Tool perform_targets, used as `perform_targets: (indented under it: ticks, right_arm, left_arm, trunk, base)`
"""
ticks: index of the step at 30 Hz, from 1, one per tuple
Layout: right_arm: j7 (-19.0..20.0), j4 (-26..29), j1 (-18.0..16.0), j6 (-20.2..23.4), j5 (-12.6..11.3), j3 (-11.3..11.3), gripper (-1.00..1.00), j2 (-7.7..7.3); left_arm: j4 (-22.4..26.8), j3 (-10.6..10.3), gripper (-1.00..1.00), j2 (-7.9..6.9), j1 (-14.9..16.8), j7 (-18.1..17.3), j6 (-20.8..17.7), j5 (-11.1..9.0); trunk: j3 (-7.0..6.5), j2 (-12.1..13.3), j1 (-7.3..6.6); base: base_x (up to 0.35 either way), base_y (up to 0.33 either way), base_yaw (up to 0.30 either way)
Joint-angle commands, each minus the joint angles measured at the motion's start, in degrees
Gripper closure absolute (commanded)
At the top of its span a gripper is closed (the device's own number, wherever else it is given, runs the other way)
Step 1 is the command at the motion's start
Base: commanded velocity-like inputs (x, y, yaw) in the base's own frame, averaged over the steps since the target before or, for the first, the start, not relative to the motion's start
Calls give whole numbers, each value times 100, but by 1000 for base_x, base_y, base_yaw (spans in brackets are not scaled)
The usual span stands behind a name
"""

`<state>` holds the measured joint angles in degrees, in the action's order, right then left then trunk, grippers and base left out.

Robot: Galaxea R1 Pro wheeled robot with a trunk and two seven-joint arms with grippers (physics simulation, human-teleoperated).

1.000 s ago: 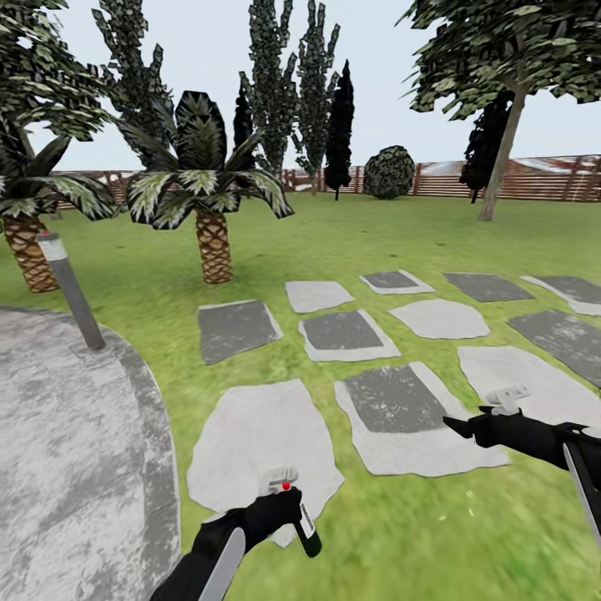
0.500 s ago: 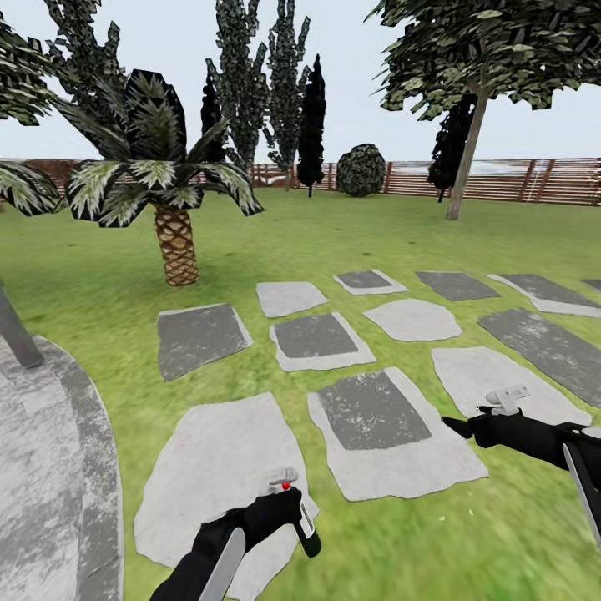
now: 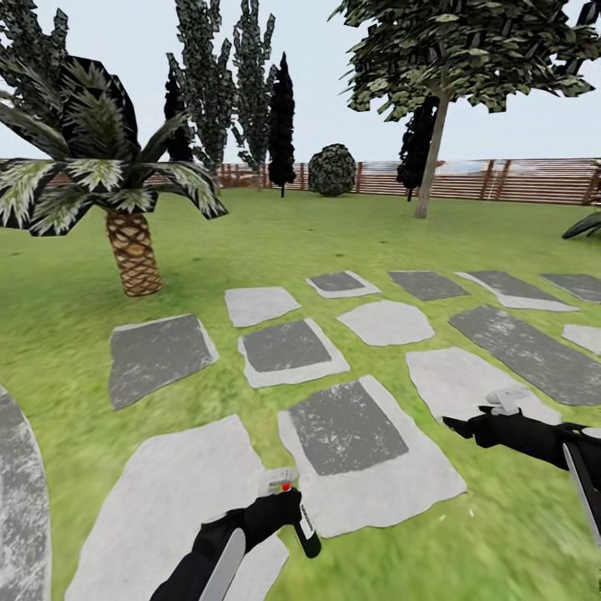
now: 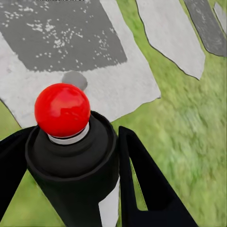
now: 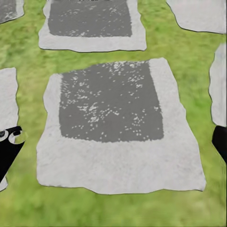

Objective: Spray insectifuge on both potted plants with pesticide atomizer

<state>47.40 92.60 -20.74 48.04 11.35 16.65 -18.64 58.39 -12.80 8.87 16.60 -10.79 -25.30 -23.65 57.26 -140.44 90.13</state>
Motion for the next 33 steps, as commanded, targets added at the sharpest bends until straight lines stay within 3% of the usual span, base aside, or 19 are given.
perform_targets:
  ticks: [1,33]
  right_arm:
    - [59,4,-6,12,60,5,-100,1]
    - [59,4,0,12,60,-5,-100,1]
  left_arm:
    - [6,6,100,1,2,-3,-36,-35]
    - [-5,6,100,4,2,5,-28,-31]
  trunk:
    - [6,-2,2]
    - [6,-2,2]
  base:
    - [325,-122,-197]
    - [325,-124,-197]
